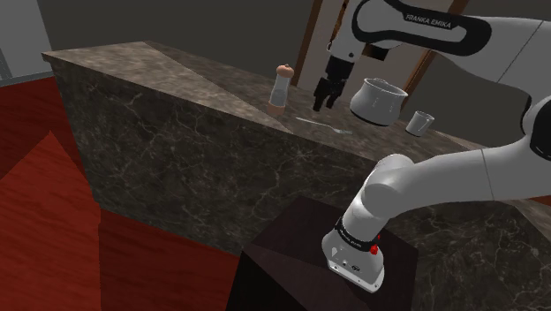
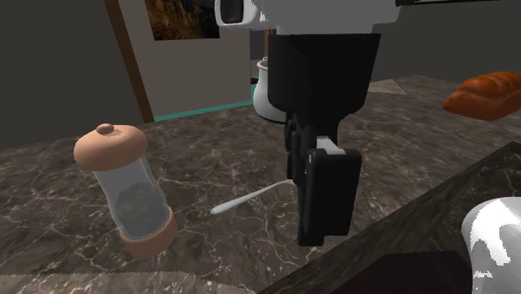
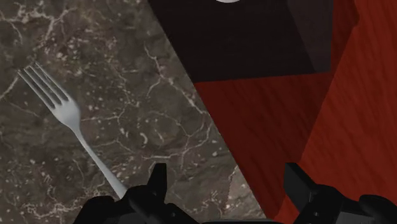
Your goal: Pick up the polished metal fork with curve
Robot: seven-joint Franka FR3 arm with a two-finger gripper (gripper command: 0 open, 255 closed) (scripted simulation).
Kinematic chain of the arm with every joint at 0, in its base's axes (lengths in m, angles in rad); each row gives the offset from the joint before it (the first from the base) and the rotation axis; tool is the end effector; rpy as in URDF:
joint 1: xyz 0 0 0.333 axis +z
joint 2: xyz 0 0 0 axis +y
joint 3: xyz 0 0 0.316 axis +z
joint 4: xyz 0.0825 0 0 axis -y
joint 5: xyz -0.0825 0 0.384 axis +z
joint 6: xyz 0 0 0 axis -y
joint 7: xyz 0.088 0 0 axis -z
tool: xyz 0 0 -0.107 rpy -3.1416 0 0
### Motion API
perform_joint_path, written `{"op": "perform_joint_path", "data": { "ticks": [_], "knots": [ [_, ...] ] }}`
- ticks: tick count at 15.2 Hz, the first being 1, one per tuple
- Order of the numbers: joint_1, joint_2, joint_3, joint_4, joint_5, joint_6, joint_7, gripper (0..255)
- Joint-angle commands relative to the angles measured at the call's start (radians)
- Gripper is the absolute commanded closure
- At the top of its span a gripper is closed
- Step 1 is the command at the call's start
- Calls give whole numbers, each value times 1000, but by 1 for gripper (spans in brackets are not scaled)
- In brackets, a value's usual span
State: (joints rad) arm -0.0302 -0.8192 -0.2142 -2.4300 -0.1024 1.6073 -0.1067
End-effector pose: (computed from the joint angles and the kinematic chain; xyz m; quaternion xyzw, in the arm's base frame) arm 0.2898 -0.0994 0.5614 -0.9991 0.0326 0.0034 0.0276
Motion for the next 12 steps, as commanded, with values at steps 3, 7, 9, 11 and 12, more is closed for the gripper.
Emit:
{"op": "perform_joint_path", "data": {
  "ticks": [3,7,9,11,12],
  "knots": [
    [-16,-4,-84,-37,-89,32,-140,0],
    [-31,19,-180,-51,-180,79,-281,0],
    [-36,40,-230,-50,-223,108,-351,0],
    [-38,69,-282,-43,-263,139,-420,0],
    [-37,85,-308,-37,-281,156,-455,0]
  ]
}}
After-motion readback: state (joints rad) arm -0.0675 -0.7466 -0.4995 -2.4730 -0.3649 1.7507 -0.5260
